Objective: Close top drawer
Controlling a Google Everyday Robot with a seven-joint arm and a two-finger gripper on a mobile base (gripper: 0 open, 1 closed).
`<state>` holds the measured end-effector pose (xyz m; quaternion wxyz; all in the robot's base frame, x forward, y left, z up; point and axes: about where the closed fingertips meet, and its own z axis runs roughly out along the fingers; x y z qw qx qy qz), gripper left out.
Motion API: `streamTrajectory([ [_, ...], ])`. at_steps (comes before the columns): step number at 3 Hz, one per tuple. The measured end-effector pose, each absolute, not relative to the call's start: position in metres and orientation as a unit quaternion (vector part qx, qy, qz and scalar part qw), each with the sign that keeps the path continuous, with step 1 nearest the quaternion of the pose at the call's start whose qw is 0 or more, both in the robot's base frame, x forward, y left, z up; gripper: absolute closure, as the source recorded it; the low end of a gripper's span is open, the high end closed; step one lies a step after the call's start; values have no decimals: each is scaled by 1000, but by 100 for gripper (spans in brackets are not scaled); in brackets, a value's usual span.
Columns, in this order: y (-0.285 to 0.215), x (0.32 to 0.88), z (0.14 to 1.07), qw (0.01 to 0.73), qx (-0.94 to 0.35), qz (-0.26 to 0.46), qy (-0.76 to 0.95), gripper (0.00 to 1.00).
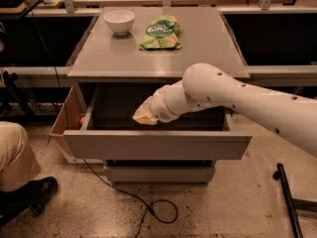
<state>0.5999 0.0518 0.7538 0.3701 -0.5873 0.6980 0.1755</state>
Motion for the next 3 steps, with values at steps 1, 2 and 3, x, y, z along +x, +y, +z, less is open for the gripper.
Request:
streamTrajectory([
  [1,31,580,759,363,-581,189,704,100],
  [2,13,546,756,348,-571,206,714,100],
  [3,-10,506,753,330,-556,220,730,100],
])
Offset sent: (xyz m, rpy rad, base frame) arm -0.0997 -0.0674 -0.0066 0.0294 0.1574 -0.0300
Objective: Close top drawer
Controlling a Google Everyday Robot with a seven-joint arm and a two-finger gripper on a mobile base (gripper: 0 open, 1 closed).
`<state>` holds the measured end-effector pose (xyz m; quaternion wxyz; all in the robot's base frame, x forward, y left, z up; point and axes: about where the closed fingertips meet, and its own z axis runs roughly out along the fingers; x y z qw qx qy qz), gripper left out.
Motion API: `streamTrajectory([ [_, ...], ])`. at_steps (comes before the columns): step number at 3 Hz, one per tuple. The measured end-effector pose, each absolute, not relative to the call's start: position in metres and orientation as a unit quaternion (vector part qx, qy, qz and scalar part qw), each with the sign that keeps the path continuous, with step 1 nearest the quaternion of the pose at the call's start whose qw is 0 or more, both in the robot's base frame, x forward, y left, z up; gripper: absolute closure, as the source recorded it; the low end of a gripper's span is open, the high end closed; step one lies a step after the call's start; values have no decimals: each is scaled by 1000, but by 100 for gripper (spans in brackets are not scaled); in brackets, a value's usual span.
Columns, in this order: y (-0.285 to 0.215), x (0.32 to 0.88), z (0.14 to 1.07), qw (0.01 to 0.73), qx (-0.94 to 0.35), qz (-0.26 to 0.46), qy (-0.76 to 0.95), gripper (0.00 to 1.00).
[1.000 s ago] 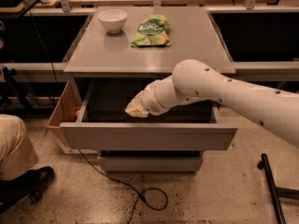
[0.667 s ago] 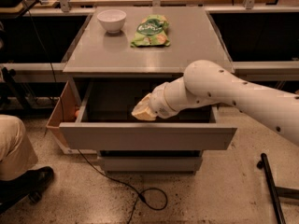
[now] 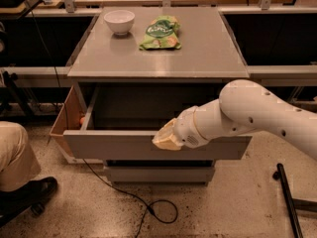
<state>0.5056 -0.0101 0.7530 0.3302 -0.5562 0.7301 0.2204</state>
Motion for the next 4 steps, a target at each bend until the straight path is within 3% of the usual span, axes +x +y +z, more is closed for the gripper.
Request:
streamTrajectory([
  [4,22,510,701,399,-480,250,740,100],
])
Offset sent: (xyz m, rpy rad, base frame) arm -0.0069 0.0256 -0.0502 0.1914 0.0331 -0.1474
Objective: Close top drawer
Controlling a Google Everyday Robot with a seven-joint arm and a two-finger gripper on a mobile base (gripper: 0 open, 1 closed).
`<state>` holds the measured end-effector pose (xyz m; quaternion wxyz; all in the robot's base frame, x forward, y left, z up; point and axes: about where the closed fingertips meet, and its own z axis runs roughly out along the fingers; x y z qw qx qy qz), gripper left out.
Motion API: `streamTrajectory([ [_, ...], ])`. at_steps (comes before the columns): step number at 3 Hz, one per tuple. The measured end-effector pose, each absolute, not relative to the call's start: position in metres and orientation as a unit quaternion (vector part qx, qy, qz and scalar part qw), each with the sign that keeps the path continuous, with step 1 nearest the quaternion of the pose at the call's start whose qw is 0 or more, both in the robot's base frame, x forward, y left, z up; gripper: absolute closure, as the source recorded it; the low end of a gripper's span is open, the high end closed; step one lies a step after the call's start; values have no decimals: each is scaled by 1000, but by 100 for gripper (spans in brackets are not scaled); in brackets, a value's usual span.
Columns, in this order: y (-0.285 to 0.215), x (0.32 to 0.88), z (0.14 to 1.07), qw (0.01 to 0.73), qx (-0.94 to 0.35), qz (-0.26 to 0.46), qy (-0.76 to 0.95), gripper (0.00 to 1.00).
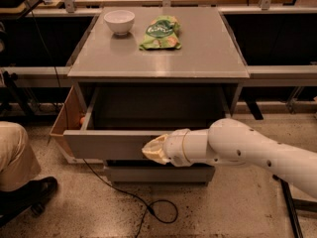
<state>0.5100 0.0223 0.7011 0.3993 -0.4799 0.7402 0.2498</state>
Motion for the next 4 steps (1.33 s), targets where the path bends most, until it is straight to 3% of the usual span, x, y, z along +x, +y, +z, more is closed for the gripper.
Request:
streamTrajectory([
  [4,57,582,689,476,-443,223,726,100],
])
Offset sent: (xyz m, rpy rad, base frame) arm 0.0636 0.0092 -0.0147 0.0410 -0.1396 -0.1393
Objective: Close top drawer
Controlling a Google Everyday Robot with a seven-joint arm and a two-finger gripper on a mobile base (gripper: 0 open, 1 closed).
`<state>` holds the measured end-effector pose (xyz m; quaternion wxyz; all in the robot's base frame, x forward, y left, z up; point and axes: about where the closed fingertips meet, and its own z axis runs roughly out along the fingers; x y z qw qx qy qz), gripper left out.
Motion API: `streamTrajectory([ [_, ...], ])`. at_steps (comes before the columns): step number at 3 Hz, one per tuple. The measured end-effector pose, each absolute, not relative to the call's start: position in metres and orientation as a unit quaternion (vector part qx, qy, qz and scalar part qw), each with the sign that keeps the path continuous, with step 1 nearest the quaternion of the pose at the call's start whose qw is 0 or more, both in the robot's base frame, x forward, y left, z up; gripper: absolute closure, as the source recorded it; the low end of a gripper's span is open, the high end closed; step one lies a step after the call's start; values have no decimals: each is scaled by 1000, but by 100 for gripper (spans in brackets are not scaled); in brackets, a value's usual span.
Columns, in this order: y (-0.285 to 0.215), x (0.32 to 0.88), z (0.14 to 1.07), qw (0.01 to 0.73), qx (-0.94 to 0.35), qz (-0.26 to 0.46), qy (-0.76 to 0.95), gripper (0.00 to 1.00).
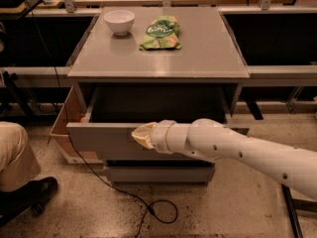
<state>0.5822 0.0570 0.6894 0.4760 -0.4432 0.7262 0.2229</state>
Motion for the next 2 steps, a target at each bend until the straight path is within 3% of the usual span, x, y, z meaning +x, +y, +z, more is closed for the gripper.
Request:
streamTrajectory([
  [2,107,629,701,510,-443,234,699,100],
])
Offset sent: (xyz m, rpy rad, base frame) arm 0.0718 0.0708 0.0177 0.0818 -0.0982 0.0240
